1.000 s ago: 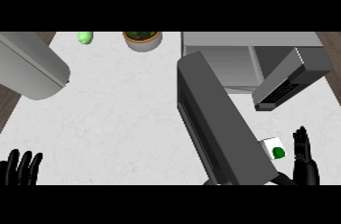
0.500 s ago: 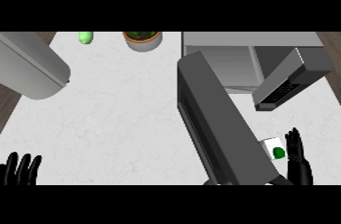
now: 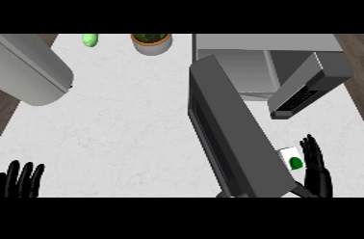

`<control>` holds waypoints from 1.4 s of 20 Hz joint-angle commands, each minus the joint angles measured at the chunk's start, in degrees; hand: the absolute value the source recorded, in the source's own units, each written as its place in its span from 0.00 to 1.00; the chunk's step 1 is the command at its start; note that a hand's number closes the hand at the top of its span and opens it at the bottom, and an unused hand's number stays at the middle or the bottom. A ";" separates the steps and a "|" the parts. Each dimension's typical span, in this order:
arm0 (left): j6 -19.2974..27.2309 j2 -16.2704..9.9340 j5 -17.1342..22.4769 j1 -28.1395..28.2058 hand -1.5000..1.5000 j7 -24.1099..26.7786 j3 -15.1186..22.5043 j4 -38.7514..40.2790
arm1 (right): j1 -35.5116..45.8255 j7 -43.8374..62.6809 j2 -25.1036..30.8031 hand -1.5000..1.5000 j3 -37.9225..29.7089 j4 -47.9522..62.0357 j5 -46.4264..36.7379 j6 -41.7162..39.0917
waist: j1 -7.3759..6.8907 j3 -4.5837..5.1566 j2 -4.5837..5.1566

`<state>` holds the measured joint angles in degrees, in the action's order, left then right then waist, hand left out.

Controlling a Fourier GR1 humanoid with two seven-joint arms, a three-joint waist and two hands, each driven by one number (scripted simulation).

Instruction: Pick up the milk, place it into the microwave and close the microwave

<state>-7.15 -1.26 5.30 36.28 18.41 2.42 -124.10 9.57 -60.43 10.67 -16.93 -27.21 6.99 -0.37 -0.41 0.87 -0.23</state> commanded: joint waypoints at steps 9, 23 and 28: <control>-0.93 -0.45 1.28 -1.45 0.00 -0.10 -2.06 1.16 | 2.66 -4.45 0.93 1.00 -1.93 0.77 4.66 -13.54 | -0.07 -0.94 0.27; -0.86 0.13 -0.10 -2.42 0.00 -0.11 -0.97 1.43 | 16.73 11.02 7.10 1.00 11.15 -3.08 0.86 -36.94 | -1.56 -1.05 0.74; -2.35 -0.76 3.55 1.43 0.00 -1.09 -3.23 -2.16 | 18.59 12.47 7.35 1.00 14.10 -4.30 -0.73 -36.87 | -1.08 -0.96 0.38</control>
<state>-9.29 -1.90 7.62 36.49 18.02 0.06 -124.63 26.03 -43.94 16.78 -4.55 -31.66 6.98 -27.53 -1.90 -0.11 0.26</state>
